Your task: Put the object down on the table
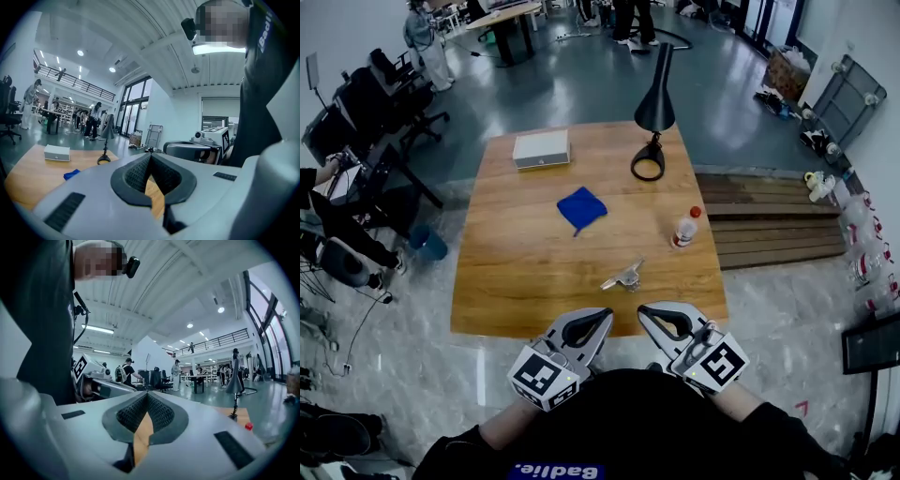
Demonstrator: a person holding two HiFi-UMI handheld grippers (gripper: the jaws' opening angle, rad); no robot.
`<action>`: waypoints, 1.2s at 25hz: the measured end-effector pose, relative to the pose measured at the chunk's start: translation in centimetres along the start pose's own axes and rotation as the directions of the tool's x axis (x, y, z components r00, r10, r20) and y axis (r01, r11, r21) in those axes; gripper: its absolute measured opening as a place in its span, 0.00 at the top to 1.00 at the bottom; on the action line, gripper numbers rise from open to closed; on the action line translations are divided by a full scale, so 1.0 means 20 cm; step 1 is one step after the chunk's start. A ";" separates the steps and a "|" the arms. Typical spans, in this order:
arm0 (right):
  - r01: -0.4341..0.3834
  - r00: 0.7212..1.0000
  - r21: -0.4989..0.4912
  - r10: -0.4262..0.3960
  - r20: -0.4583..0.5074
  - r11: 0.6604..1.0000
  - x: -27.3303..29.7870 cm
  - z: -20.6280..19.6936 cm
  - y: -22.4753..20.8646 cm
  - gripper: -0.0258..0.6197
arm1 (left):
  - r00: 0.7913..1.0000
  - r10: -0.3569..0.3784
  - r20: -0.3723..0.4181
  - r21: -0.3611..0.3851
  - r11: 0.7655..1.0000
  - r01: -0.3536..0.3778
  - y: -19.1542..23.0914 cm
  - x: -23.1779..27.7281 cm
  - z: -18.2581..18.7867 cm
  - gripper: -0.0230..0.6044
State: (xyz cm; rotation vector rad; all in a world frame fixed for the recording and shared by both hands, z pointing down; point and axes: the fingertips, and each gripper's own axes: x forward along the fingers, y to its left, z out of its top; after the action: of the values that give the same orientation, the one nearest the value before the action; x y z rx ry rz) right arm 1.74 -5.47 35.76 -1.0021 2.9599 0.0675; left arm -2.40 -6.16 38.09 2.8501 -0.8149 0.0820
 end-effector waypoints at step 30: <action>-0.002 0.999 0.079 0.005 -0.047 0.997 -0.03 -0.09 -0.06 0.95 | 0.999 0.005 -0.046 0.080 0.997 -0.001 -0.07 0.06 -0.07 0.95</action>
State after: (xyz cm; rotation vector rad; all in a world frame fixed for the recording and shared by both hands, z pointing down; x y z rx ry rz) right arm 2.85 -6.11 37.58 -1.0025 2.9804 -0.0732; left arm -0.72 -5.34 39.43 2.9095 -0.8251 0.1834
